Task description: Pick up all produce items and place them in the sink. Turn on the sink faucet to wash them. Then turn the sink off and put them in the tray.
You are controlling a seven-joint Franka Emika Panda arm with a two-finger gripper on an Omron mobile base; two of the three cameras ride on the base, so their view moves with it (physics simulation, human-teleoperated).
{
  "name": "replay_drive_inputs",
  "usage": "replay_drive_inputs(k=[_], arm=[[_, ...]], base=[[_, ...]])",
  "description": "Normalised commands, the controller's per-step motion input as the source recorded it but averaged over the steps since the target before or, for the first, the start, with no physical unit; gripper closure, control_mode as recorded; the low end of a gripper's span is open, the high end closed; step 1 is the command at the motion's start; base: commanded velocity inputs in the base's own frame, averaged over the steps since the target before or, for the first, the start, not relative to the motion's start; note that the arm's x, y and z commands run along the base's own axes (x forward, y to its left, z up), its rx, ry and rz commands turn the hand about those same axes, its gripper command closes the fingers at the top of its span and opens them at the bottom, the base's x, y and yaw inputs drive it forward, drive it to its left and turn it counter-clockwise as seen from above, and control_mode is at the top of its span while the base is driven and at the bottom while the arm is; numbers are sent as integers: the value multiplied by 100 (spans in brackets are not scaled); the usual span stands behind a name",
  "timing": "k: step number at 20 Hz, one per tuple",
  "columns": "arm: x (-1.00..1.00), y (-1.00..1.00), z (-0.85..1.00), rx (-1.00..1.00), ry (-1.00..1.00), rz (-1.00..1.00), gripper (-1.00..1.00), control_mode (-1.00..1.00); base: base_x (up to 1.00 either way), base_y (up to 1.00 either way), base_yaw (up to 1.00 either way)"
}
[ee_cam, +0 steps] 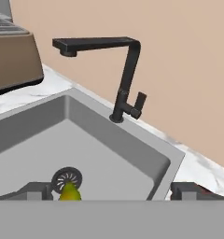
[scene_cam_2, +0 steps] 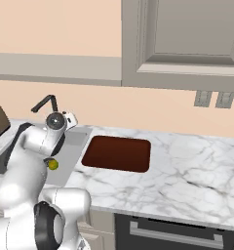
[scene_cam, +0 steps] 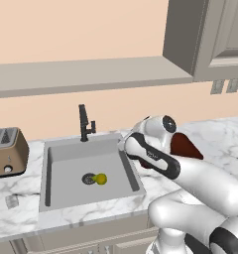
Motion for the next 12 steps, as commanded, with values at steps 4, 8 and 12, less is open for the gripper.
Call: replay_drive_inputs(k=[4, 8, 12], arm=[[33, 8, 0, 3, -13, 3, -100, -100], [31, 11, 0, 6, -9, 5, -100, -100], [26, 7, 0, 6, -2, 7, -100, -100]], base=[[0, 0, 0], [0, 0, 0], [0, 0, 0]])
